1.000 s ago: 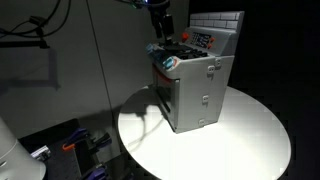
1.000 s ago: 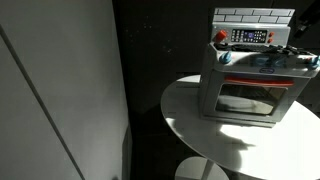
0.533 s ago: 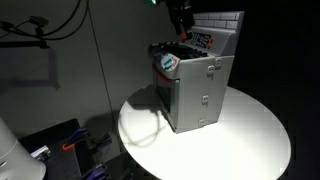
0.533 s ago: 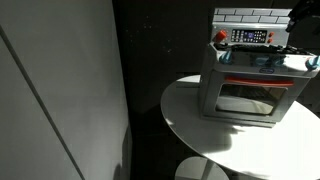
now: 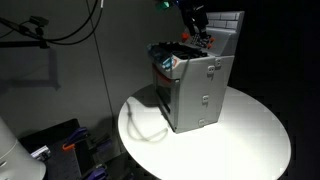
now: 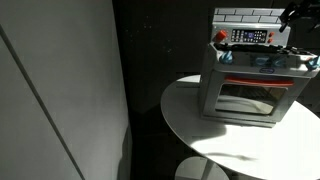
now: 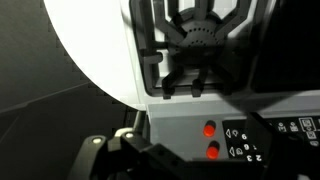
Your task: Press the top right orange button on the stove
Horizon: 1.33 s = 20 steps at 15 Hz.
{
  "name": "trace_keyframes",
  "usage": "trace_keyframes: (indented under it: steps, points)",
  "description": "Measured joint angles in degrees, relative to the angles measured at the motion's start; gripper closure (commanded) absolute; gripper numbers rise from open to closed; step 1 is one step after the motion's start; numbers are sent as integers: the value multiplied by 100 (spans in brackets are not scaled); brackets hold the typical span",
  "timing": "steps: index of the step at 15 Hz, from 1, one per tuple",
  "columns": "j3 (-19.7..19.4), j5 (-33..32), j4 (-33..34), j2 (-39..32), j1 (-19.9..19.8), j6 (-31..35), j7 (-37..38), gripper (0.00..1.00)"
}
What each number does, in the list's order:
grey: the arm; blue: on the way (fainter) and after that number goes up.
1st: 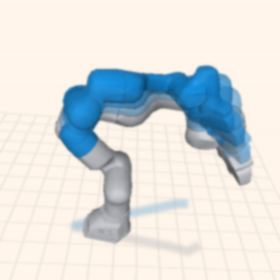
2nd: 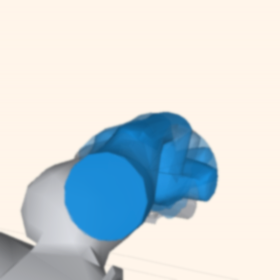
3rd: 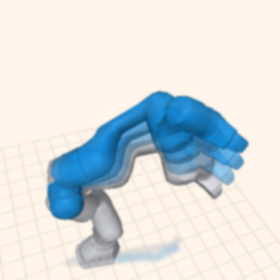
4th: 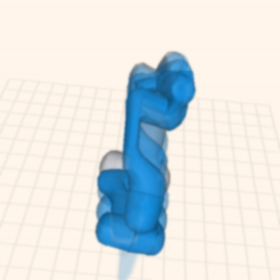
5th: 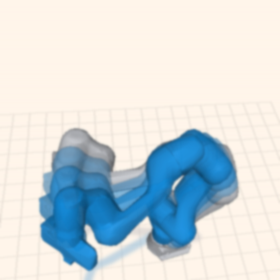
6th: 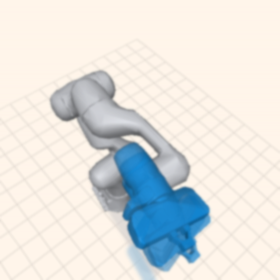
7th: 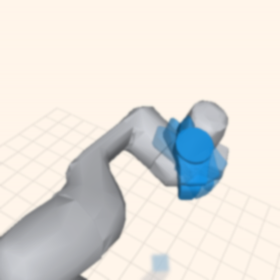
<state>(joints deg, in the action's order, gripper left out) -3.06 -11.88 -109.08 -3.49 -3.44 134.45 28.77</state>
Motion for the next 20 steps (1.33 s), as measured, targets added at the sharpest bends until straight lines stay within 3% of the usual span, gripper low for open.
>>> trace_keyframes:
  steps: [8, 20]
  points:
    - [-224, -440, 619, -584, 42, 118, 451, 0]
    - [-417, -457, 1031, -1029, 252, 119, 604, 0]
